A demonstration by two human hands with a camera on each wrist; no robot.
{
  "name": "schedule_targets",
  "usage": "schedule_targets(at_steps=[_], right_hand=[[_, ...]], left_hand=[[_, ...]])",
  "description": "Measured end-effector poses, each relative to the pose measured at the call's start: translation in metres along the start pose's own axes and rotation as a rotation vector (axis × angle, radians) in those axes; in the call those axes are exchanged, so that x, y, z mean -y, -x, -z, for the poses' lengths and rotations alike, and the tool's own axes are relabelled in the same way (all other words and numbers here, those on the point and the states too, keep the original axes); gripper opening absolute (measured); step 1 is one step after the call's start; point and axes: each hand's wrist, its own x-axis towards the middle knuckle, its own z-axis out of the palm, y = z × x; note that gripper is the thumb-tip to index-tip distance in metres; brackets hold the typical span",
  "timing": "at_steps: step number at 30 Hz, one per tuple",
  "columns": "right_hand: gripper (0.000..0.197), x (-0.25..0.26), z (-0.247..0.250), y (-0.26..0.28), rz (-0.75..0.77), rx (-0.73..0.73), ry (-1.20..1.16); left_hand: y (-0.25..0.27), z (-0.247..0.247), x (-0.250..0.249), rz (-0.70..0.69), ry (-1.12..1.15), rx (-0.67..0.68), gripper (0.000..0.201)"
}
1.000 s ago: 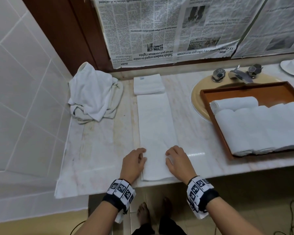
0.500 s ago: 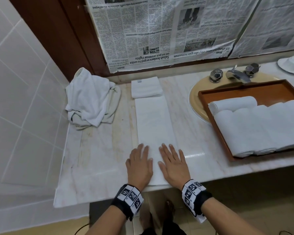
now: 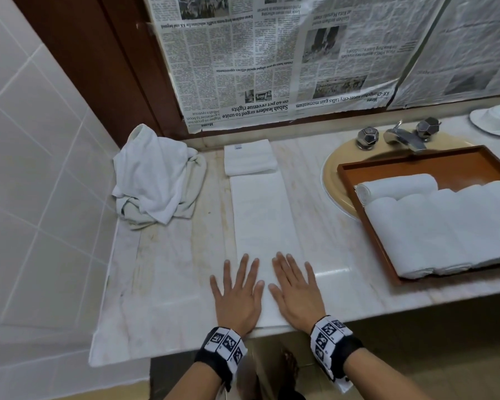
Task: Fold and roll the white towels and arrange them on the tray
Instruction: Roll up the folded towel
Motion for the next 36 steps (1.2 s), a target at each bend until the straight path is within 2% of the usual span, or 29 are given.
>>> schedule_targets(at_steps=[4,8,10,13,16,18,22,24,29,32,36], right_hand=[[0.067,-0.027,0.003,0.007,-0.081,-0.062,0.023],[0.069,-0.053,0.013,0.023,-0.137,-0.118,-0.097],[0.065,-0.056,0.014,0.041,-0.109,-0.147,-0.139],[0.057,-0.05,0.011,0.073,0.005,-0.204,-0.138],[0.056,-0.04,0.006,0.09,0.1,-0.159,-0.154],[0.055,-0.039,0.002,0.092,0.142,-0.147,-0.1],[0.05,-0.041,0.005,0.086,0.191,-0.187,-0.126],[0.043,-0.044,0.01,0.082,0.219,-0.175,-0.173],[0.02,-0.057,0.021,0.071,0.284,-0.138,-0.204],[0.021,-0.06,0.031,0.067,0.207,-0.093,-0.265],[0.013,-0.062,0.046,0.054,0.07,-0.053,-0.454]], left_hand=[[0.0,0.005,0.023,0.105,0.012,-0.013,0.057],[0.011,0.013,0.041,0.075,0.033,-0.036,0.064],[0.022,0.013,0.042,0.024,0.064,-0.058,0.063],[0.039,0.007,0.036,-0.129,0.168,-0.1,0.058],[0.054,-0.01,0.035,-0.281,0.099,-0.067,0.057],[0.061,-0.018,0.034,-0.327,0.037,-0.046,0.06],[0.059,-0.015,0.029,-0.348,0.094,-0.133,0.056],[0.057,-0.01,0.025,-0.345,0.116,-0.155,0.055],[0.06,-0.008,0.012,-0.308,0.034,-0.093,0.054],[0.063,-0.01,0.005,-0.279,0.081,-0.104,0.04],[0.054,-0.003,-0.003,-0.14,0.276,-0.1,0.025]])
